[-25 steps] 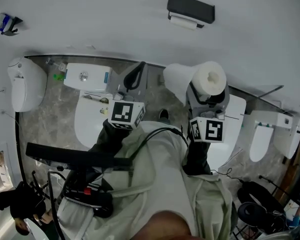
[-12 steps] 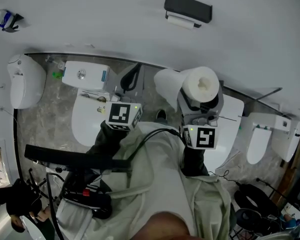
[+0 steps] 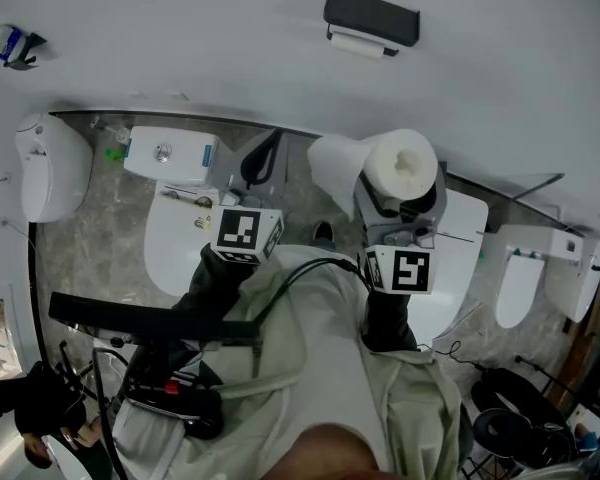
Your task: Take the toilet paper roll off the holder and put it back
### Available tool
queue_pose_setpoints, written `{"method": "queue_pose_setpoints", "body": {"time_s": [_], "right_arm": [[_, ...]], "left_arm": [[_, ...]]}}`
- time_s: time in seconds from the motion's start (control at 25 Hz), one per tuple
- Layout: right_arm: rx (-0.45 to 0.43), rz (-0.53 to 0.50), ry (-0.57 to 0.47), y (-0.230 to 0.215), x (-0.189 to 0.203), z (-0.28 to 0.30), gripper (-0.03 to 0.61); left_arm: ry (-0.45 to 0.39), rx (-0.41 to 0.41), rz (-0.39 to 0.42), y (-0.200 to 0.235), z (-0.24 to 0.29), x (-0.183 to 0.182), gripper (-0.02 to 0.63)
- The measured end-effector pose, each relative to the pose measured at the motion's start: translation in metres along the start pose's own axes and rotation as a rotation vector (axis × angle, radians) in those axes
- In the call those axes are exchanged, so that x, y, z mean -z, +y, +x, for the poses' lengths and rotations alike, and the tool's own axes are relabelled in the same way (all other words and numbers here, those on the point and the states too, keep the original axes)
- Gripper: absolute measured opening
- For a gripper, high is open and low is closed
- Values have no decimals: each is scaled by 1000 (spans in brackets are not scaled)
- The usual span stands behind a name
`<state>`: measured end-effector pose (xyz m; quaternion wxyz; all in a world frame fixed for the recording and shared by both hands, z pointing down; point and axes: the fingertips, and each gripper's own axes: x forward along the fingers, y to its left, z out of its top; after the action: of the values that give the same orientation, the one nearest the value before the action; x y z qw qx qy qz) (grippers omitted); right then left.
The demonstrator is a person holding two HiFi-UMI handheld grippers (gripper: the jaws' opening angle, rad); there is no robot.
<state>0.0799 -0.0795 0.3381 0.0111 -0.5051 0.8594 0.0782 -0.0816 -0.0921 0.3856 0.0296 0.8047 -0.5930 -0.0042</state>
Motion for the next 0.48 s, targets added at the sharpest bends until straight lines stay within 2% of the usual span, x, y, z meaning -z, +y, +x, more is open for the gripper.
{"method": "queue_pose_setpoints", "body": {"time_s": [0.24,0.4,0.48], "right_arm": [[9,-12,-9,-9,-3,13,474],[18,-45,-30,-22,-11,32,474],[22,-64,-44,-27,-16,41,474]], "left_arm": [[16,35,25,-4,-2,1,6],[-17,7,-40,3,-7,-1,6],[-9,-7,-40,7,-11,1,6]]}}
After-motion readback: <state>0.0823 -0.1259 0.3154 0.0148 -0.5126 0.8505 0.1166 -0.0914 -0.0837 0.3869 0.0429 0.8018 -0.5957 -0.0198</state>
